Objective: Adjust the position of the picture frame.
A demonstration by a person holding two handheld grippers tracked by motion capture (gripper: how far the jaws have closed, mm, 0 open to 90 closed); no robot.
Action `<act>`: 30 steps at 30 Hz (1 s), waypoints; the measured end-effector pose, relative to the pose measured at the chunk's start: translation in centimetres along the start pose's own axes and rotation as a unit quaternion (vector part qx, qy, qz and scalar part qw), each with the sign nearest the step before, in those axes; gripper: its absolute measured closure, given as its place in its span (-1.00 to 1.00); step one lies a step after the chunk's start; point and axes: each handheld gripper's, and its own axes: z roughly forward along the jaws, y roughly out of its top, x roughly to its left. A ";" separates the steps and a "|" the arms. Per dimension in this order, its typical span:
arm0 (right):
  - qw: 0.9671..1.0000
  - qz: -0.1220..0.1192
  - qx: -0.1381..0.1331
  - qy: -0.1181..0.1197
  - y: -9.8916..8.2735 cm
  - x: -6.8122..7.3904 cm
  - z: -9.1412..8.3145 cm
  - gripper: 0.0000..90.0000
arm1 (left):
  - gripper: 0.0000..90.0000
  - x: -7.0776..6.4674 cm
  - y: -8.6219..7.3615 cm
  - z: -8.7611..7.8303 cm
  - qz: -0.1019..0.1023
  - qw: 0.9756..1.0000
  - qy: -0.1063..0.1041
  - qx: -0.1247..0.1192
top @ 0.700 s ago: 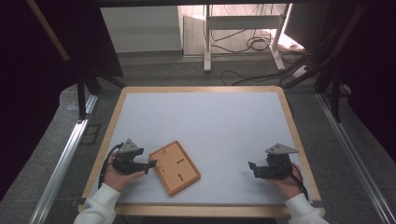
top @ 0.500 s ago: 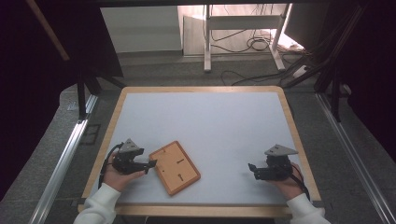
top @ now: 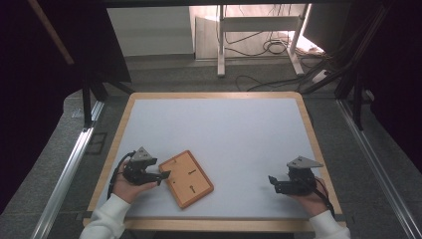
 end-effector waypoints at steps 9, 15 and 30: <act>1.000 -0.004 0.004 0.000 -0.2 0.1 0.3 -0.68 | 0.04 0.7 -0.7 -2.2 -0.018 1.000 0.004 -0.003; 1.000 -0.015 0.010 -0.002 -0.2 0.5 0.4 -0.68 | 0.70 1.3 -1.4 -2.3 -0.024 0.999 0.013 0.022; 0.999 -0.023 0.021 -0.012 -0.3 0.6 0.7 -0.68 | 1.00 1.9 -1.8 -0.7 -0.029 0.997 0.024 0.070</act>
